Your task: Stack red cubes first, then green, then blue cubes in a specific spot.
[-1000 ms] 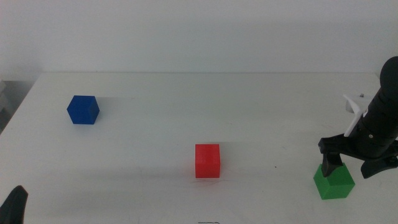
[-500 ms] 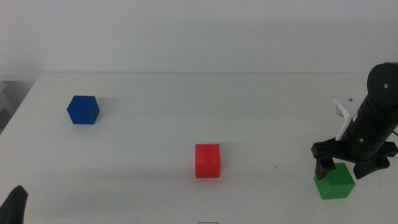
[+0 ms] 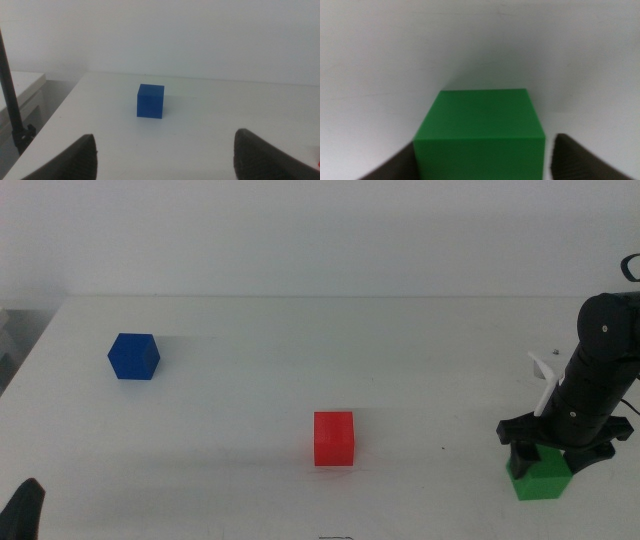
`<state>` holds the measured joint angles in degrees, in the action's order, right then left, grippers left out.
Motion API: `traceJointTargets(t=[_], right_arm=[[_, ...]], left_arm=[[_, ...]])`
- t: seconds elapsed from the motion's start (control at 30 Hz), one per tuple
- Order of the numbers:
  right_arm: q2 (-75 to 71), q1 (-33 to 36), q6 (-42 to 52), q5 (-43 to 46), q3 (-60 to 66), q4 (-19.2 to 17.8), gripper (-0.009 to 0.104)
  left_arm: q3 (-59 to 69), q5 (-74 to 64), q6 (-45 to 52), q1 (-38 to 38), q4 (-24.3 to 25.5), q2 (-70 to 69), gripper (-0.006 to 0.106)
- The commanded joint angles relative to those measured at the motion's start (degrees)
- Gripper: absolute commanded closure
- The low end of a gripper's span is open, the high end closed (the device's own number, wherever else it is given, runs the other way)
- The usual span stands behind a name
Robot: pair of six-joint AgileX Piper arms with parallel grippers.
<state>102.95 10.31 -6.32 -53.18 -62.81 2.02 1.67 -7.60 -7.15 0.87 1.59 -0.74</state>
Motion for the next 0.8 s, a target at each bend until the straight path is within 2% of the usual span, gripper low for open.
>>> traceJointTargets(t=[0.0, 0.13, 0.17, 0.5, 0.77], right_arm=[[-2.47, -0.06, 0.04, 0.43, -1.11, -1.24, 0.053], [-2.67, -0.06, -0.13, -0.11, -1.17, -1.24, 0.091], [-3.34, -0.06, -0.64, -1.38, -1.17, -1.24, 0.096], [-12.49, 0.67, -7.84, -8.12, -2.33, -2.68, 0.096], [-12.84, 8.64, -16.03, -19.94, -14.5, -6.69, 0.096]], left_arm=[[-0.15, 4.95, -0.18, 0.32, -0.41, -1.19, 0.007], [-0.15, 4.95, -0.18, 0.32, -0.41, -1.19, 0.007], [-0.15, 4.95, -0.18, 0.32, -0.41, -1.19, 0.007], [-0.15, 4.95, -0.18, 0.32, -0.41, -1.19, 0.007], [-0.15, 4.95, -0.18, 0.32, -0.41, -1.19, 0.007]])
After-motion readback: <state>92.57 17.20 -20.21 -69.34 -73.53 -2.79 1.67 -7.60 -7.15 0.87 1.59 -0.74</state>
